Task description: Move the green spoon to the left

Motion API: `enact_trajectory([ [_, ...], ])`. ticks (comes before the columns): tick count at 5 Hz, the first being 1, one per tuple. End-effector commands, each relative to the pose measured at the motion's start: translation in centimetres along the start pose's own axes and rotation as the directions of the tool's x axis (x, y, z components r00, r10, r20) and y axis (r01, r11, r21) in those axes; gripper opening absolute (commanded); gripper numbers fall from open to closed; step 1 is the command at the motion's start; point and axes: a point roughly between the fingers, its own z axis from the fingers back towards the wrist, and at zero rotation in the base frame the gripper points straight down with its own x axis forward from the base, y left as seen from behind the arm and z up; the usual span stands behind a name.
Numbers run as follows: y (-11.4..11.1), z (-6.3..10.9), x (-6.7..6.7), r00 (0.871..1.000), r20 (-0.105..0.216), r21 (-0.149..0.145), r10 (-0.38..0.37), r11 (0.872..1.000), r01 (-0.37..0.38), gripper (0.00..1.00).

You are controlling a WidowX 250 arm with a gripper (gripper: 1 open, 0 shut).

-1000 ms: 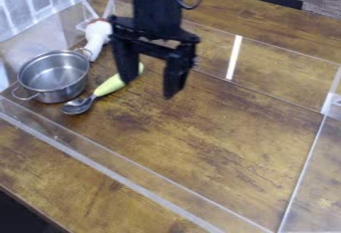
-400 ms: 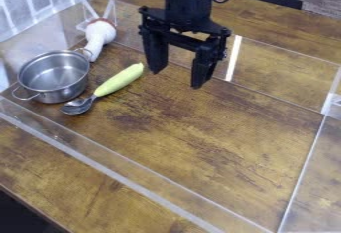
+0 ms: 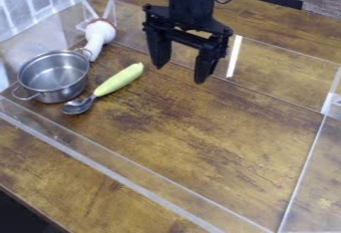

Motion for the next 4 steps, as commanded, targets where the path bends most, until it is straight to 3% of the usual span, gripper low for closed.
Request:
enact_trajectory([
  [1,0.9,1.5,1.6,0.995,0.093,0.016,0.028,0.999,-0.030,1.00],
  [3,1.1,1.5,2.7,0.989,0.140,0.039,0.052,0.998,-0.058,1.00],
  [4,1.2,1.3,2.9,0.987,0.147,0.046,0.062,0.997,-0.069,1.00],
])
